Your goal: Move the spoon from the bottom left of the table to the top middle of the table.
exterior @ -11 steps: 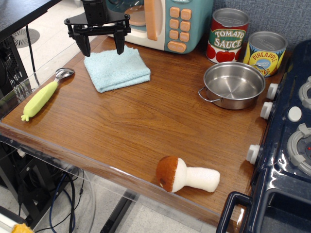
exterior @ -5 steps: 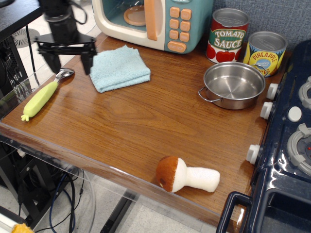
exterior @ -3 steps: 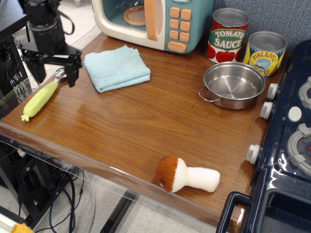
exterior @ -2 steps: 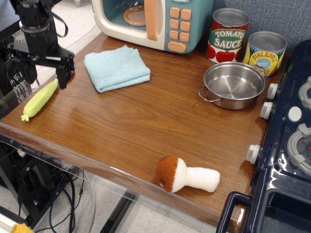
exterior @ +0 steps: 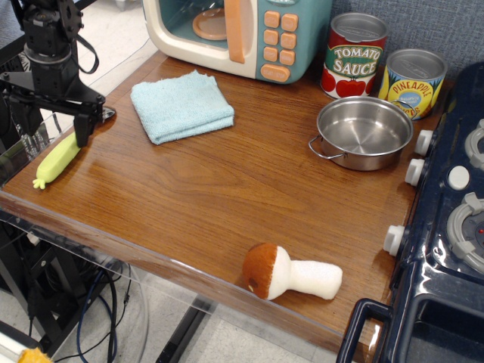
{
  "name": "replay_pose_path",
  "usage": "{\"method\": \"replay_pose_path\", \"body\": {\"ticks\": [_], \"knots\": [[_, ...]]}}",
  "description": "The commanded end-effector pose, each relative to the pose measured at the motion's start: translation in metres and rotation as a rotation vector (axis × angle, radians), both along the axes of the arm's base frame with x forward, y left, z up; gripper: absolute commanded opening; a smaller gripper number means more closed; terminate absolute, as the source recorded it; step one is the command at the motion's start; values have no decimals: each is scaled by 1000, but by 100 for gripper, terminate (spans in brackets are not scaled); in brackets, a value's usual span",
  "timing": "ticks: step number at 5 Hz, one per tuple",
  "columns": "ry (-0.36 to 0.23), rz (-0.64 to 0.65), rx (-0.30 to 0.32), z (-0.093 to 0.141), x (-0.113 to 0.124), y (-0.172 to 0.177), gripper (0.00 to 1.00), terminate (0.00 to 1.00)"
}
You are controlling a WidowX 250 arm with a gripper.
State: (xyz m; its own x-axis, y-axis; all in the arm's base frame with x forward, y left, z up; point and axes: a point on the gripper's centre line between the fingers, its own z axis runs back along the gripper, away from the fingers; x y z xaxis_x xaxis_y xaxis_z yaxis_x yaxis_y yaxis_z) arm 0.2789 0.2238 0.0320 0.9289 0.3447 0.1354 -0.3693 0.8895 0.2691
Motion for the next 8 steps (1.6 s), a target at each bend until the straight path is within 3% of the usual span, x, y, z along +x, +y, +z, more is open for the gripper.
{"method": "replay_pose_path", "body": {"ticks": [1, 2, 5, 7, 8], "knots": [[72, -8, -63, -14, 8, 0, 100, 0], [69, -10, -83, -15, 10, 0, 0, 0], [31, -29, -118, -4, 12, -8, 0, 0], [-85, 4, -167, 40, 17, -17, 0, 0], [-125, 8, -251, 62, 23, -39, 0, 0]]}}
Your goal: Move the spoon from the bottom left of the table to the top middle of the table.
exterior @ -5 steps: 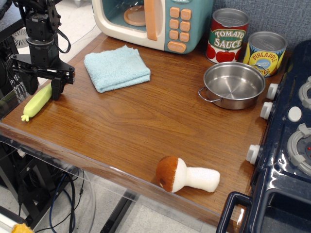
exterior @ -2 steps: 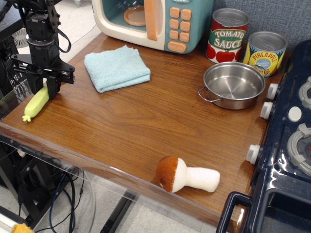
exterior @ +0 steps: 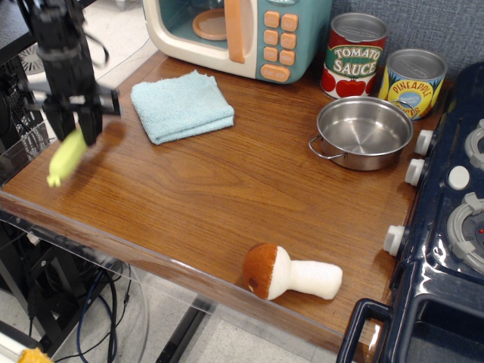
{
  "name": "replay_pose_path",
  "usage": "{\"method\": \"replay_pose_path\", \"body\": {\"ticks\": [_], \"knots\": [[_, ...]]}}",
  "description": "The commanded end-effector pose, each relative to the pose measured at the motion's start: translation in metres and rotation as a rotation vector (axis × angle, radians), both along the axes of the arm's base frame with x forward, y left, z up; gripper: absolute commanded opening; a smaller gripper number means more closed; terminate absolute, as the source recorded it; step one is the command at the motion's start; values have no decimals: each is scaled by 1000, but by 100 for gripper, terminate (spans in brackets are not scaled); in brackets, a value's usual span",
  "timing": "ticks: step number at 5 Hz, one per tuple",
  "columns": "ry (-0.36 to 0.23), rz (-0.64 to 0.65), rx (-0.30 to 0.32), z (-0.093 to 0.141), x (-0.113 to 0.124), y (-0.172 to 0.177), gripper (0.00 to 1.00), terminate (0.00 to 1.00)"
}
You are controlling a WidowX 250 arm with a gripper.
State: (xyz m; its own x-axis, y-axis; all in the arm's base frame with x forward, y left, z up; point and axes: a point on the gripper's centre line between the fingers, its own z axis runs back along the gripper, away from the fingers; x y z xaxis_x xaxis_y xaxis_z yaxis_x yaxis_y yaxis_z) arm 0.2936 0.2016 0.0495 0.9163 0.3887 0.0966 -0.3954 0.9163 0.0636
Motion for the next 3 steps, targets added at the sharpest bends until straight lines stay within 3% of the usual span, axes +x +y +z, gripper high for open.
{"method": "replay_pose_path", "body": {"ticks": [1, 2, 3], "knots": [[-149, -53, -74, 66, 16, -45, 0, 0], [-162, -108, -142, 69, 26, -75, 0, 0], [-167, -181, -134, 63, 41, -115, 0, 0]]}}
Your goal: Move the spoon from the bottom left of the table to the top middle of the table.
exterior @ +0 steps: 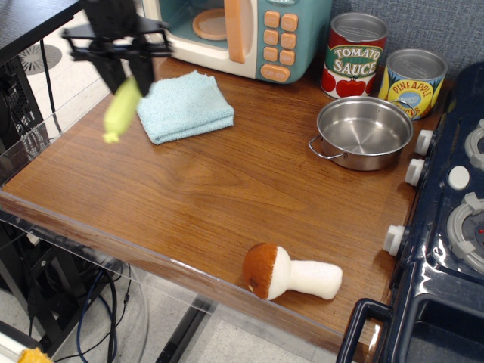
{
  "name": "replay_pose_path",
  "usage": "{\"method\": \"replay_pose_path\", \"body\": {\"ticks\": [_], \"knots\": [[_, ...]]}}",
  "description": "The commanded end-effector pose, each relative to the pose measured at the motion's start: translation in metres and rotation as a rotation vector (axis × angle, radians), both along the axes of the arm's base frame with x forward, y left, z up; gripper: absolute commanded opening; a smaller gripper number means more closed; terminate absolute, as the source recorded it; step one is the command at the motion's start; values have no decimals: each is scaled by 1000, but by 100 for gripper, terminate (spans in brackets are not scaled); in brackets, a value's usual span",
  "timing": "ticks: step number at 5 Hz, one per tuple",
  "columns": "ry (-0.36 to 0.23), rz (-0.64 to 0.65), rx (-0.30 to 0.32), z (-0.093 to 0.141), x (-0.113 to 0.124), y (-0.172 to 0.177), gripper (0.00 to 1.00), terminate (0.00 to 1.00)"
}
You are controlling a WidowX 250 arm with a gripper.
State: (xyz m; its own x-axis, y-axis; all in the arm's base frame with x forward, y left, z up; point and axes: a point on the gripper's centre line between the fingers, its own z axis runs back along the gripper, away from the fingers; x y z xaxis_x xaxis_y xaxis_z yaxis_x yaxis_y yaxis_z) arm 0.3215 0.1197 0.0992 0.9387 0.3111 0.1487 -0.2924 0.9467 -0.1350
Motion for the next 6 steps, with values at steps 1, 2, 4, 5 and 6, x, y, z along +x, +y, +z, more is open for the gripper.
{"method": "replay_pose_path", "body": {"ticks": [1, 2, 4, 5, 6], "knots": [[-16, -97, 47, -1, 27, -61, 0, 0], [27, -116, 59, -19, 44, -76, 0, 0], [53, -121, 62, -36, 74, -88, 0, 0], [64, -124, 58, -48, 91, -92, 0, 0], [91, -132, 45, -60, 99, -93, 0, 0]]}}
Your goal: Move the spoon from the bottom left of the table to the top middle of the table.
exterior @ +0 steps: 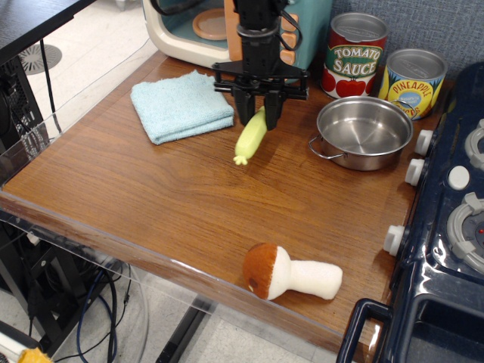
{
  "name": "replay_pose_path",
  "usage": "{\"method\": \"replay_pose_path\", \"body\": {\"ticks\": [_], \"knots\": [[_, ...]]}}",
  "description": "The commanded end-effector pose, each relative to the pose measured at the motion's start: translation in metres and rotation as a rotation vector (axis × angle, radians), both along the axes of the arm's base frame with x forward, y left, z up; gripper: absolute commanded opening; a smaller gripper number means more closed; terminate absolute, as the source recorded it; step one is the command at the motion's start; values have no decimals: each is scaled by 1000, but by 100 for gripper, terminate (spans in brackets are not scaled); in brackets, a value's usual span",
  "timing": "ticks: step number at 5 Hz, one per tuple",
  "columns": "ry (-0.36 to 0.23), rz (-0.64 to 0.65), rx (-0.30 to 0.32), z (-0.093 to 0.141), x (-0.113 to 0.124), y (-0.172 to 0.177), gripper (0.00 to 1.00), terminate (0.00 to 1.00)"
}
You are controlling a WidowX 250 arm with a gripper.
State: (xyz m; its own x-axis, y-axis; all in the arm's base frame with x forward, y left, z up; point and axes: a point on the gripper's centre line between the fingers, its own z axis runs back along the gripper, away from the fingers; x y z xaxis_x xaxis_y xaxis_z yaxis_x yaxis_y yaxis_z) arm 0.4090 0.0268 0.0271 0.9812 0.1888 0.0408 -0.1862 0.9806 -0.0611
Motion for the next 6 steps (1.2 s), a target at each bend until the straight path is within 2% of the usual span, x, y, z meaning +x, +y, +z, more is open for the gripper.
{"method": "replay_pose_path", "body": {"ticks": [1, 2, 3, 4, 6], "knots": [[-21, -23, -4, 3, 15, -1, 0, 0], [0, -24, 8, 1, 14, -1, 100, 0], [-16, -17, 26, 7, 10, -3, 100, 0], [-27, -12, 18, 13, 8, -1, 100, 0], [-115, 38, -15, 53, 2, 9, 100, 0]]}}
